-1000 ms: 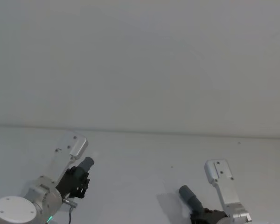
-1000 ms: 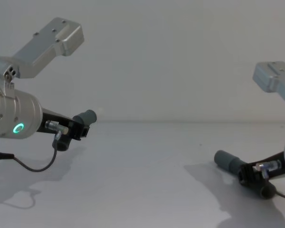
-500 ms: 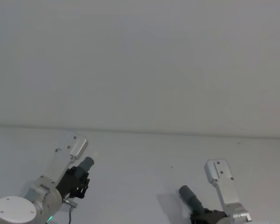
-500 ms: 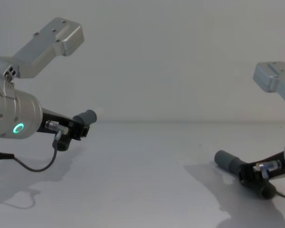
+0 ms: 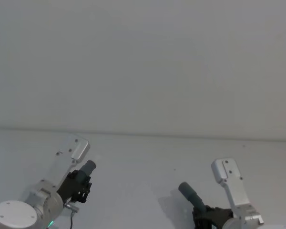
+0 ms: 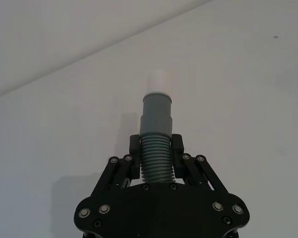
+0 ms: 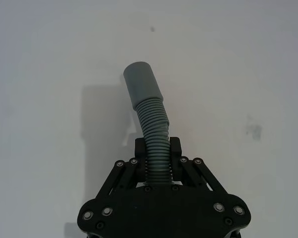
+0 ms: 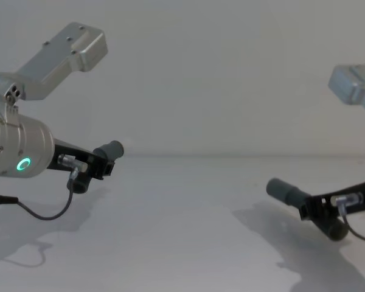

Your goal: Use both hands to pick up one end of the pipe from the table, align the ends, and insert them.

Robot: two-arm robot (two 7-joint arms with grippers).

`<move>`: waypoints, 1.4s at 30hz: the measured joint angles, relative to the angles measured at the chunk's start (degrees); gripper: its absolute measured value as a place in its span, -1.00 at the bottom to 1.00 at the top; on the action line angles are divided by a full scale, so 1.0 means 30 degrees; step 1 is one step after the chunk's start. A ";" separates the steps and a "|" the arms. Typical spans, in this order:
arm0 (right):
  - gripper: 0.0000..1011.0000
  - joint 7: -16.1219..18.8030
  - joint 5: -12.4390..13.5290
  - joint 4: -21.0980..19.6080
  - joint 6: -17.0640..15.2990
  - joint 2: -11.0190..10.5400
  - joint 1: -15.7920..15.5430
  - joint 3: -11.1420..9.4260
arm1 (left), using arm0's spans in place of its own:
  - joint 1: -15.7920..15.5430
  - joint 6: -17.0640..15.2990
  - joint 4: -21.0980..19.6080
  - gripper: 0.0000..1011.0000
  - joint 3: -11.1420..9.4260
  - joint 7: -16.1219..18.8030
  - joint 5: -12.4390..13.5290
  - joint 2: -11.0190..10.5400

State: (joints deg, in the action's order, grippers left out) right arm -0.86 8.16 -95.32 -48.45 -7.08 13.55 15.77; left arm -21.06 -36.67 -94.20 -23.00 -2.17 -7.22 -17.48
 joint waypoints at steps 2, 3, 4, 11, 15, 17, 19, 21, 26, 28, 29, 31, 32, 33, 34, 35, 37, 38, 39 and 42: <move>-0.50 0.0420 0.0094 -0.0145 0.0463 -0.0254 -0.0031 -0.0013 | 0.0000 0.0000 0.0001 -0.35 -0.0001 0.0000 -0.0001 0.0001; -0.50 0.0727 0.0160 -0.0230 0.0779 -0.0428 -0.0056 -0.0022 | 0.0000 0.0000 0.0001 -0.35 0.0000 0.0000 -0.0001 0.0000; -0.50 0.0933 0.0208 -0.0271 0.1011 -0.0525 -0.0068 -0.0031 | 0.0000 0.0000 0.0002 -0.35 0.0000 0.0000 0.0000 0.0000; -0.50 0.2627 0.0626 -0.0638 0.2673 -0.1485 -0.0203 -0.0143 | 0.0000 0.0000 0.0000 -0.35 0.0001 0.0000 0.0002 0.0000; -0.50 0.3751 0.0965 -0.0818 0.3602 -0.2082 -0.0297 -0.0212 | -0.0029 0.0004 -0.0003 -0.35 -0.0024 -0.0109 0.0024 -0.0066; -0.50 0.4387 0.1186 -0.0895 0.4062 -0.2456 -0.0366 -0.0244 | -0.0046 0.0027 -0.0005 -0.35 -0.0049 -0.0205 0.0037 -0.0109; -0.50 0.5018 0.1410 -0.0935 0.4468 -0.2757 -0.0429 -0.0284 | -0.0108 0.0144 -0.0019 -0.35 -0.0115 -0.0435 0.0062 -0.0235; -0.50 0.5730 0.1696 -0.0949 0.4938 -0.3165 -0.0529 -0.0328 | -0.0189 0.0285 -0.0042 -0.35 -0.0199 -0.0701 0.0077 -0.0405; -0.51 0.6957 0.2196 -0.0927 0.5698 -0.3763 -0.0716 -0.0398 | -0.0387 0.0697 -0.0112 -0.35 -0.0373 -0.1436 0.0102 -0.0802; -0.50 0.7440 0.2401 -0.0871 0.6010 -0.4053 -0.0825 -0.0426 | -0.0484 0.0966 -0.0163 -0.35 -0.0459 -0.1894 0.0105 -0.1023; -0.50 0.7591 0.2466 -0.0851 0.6115 -0.4137 -0.0856 -0.0430 | -0.0528 0.1057 -0.0186 -0.35 -0.0494 -0.2031 0.0104 -0.1125; -0.50 0.7922 0.2600 -0.0814 0.6354 -0.4320 -0.0920 -0.0437 | -0.0592 0.1237 -0.0227 -0.35 -0.0547 -0.2321 0.0105 -0.1283; -0.50 0.8052 0.2665 -0.0794 0.6462 -0.4395 -0.0946 -0.0438 | -0.0691 0.1586 -0.0303 -0.35 -0.0624 -0.2840 0.0092 -0.1558; -0.50 0.8307 0.2753 -0.0763 0.6622 -0.4532 -0.0990 -0.0438 | -0.0691 0.1586 -0.0303 -0.35 -0.0624 -0.2840 0.0092 -0.1558; -0.50 0.8414 0.2794 -0.0753 0.6689 -0.4597 -0.1013 -0.0438 | -0.0735 0.1804 -0.0346 -0.35 -0.0652 -0.3161 0.0076 -0.1706; -0.50 0.8513 0.2831 -0.0738 0.6767 -0.4662 -0.1033 -0.0439 | -0.0769 0.1925 -0.0388 -0.35 -0.0671 -0.3338 0.0069 -0.1826; -0.51 0.8827 0.2935 -0.0700 0.7005 -0.4865 -0.1096 -0.0427 | -0.0837 0.2308 -0.0482 -0.35 -0.0710 -0.3899 0.0012 -0.2096; -0.50 0.8954 0.2983 -0.0692 0.7121 -0.4977 -0.1136 -0.0417 | -0.0866 0.2422 -0.0529 -0.35 -0.0723 -0.4077 -0.0015 -0.2225; -0.50 0.9048 0.3010 -0.0687 0.7197 -0.5028 -0.1155 -0.0411 | -0.0887 0.2570 -0.0562 -0.35 -0.0729 -0.4246 -0.0054 -0.2318; -0.50 0.9281 0.3107 -0.0683 0.7399 -0.5237 -0.1234 -0.0383 | -0.0985 0.3103 -0.0785 -0.35 -0.0752 -0.5222 -0.0234 -0.2849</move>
State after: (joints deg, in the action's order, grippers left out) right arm 26.99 17.48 -97.37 -26.25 -22.79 9.85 14.62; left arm -24.01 -27.36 -96.56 -25.25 -17.84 -7.92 -26.02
